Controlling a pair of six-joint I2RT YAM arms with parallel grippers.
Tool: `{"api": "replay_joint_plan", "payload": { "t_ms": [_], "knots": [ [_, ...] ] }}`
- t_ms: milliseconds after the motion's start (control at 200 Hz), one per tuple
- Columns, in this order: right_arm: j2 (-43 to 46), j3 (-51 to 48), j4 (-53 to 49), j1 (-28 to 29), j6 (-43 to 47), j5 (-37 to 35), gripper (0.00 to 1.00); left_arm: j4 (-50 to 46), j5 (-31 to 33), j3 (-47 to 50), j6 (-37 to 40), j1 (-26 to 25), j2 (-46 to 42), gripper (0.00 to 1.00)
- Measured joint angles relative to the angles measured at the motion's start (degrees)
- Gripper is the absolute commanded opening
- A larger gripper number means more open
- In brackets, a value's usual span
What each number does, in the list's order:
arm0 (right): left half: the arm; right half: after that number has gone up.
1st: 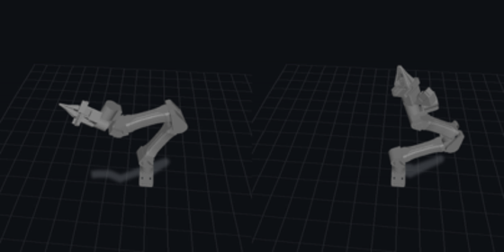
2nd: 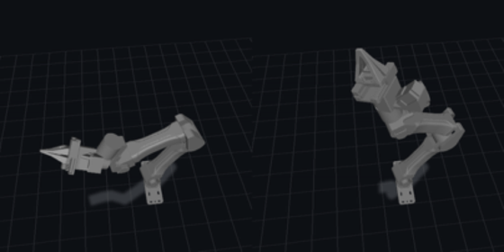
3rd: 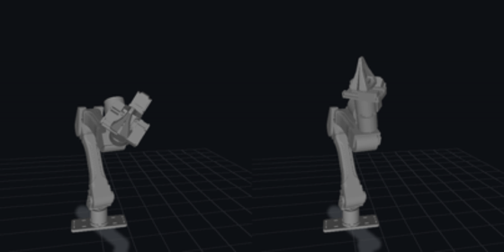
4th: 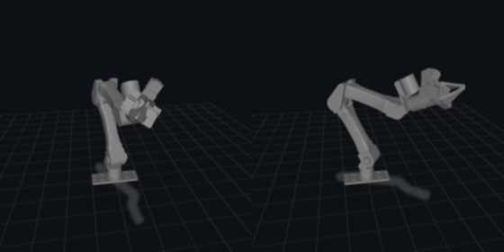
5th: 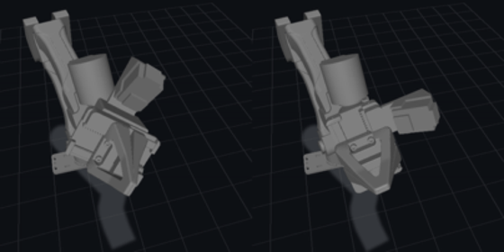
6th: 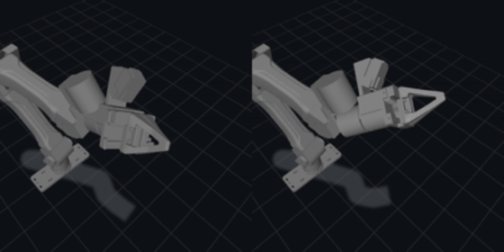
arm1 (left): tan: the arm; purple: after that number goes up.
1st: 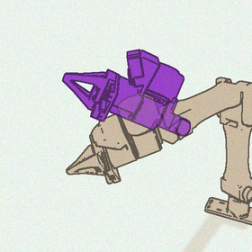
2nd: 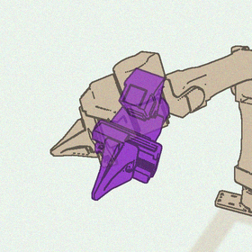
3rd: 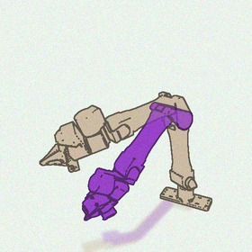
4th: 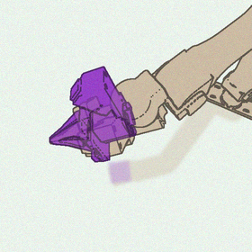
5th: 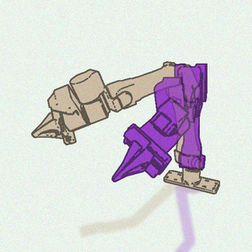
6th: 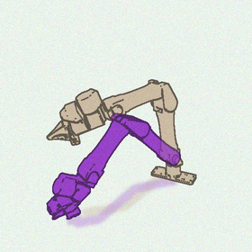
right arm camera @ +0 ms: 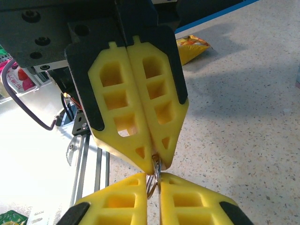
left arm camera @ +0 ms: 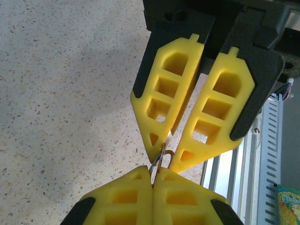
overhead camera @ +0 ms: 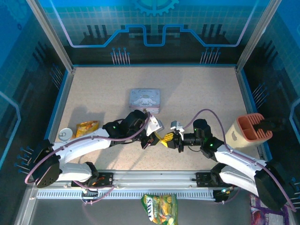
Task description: Unlock a padlock with a key
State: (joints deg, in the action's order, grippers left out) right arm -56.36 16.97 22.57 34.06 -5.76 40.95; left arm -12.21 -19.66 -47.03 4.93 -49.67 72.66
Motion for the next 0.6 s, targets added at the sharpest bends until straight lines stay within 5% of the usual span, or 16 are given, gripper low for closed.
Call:
{"api": "replay_joint_plan", "payload": {
  "t_ms": [325,600],
  "knots": [
    [1.64,0.00,-1.68,0.00,0.00,-0.98,0.00,-0.33,-0.85,0.00,0.15,0.00,0.00,0.01],
    [3.96,-0.04,-2.34,0.00,-0.37,-3.45,0.00,0.09,-1.20,-0.17,-0.17,0.00,0.00,0.17]
  ]
}}
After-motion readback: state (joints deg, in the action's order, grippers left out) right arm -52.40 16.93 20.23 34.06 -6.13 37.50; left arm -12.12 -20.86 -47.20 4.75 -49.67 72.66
